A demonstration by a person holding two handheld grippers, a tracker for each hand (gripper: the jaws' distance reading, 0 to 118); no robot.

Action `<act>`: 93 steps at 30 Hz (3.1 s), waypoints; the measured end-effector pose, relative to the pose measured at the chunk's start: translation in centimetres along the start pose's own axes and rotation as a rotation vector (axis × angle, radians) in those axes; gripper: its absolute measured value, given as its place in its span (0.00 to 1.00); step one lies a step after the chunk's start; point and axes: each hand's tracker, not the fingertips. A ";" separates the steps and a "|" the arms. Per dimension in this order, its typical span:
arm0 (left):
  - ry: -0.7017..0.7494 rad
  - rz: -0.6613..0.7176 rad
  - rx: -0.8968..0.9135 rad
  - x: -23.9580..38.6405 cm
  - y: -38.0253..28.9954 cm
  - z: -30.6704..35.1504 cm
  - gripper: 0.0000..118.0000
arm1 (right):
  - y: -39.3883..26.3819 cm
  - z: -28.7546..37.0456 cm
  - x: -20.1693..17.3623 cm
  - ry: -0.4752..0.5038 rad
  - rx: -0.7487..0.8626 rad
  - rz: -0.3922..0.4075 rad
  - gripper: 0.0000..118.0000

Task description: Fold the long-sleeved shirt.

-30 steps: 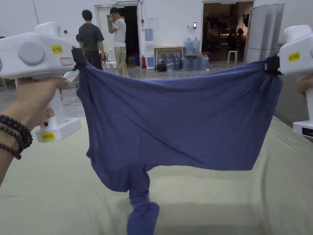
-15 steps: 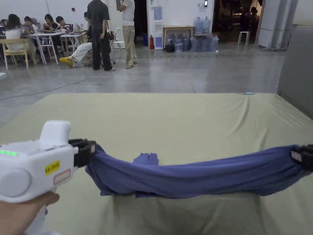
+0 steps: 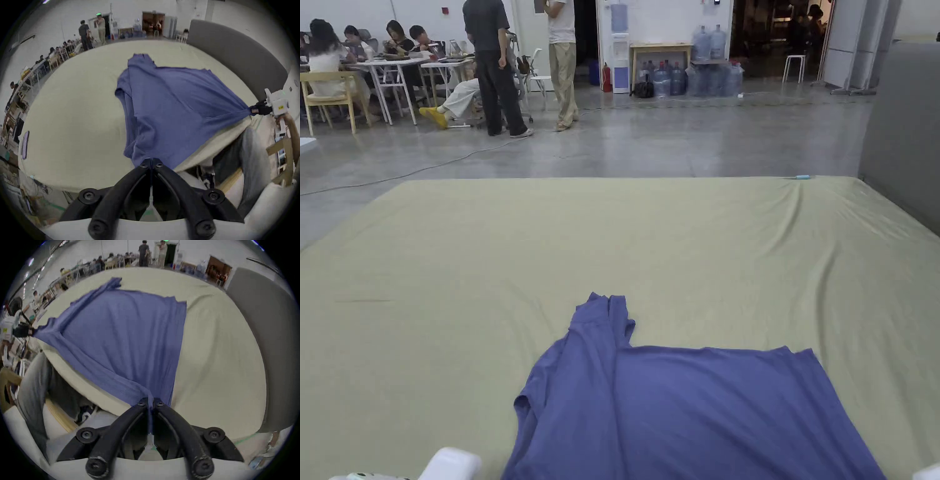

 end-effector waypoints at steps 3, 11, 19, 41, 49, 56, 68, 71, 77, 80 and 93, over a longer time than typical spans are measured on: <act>-0.037 -0.021 -0.033 0.2 0.0 -0.2 0.00 | -0.3 0.1 0.4 0.037 -0.033 -0.010 0.01; -0.036 0.005 0.029 -0.4 0.7 -0.1 0.96 | -0.1 1.7 0.5 0.003 0.035 -0.045 0.89; -0.032 0.051 0.179 -1.3 5.5 1.9 0.00 | 2.1 4.3 0.7 -0.017 0.175 -0.151 0.00; 0.106 0.191 0.002 -7.6 44.7 -27.0 0.91 | 10.6 -3.7 0.9 0.118 0.145 -0.081 0.00; 0.080 0.219 -0.108 -8.6 43.9 -30.3 0.11 | 10.5 -5.0 2.6 0.108 0.103 -0.119 0.00; 0.013 0.174 0.004 -7.1 42.4 -22.8 0.04 | 11.2 -4.0 2.1 0.103 0.135 -0.122 0.00; 0.040 0.146 0.240 -0.8 24.6 -10.5 0.04 | 10.6 -0.5 -0.3 0.092 0.196 -0.054 0.00; 0.034 0.223 0.182 -0.2 20.1 -12.2 0.06 | 10.4 0.1 -0.9 0.098 0.203 -0.046 0.00; -0.023 0.310 0.036 -0.5 15.2 -16.4 0.74 | 10.4 1.1 -2.0 0.097 0.211 -0.026 0.00; -0.020 0.237 0.080 0.2 15.0 -16.1 0.77 | 10.4 1.6 -2.5 0.097 0.218 -0.027 0.00; -0.018 0.205 0.290 -1.1 12.0 -1.5 0.00 | 8.9 3.5 -3.1 0.091 0.248 -0.067 0.00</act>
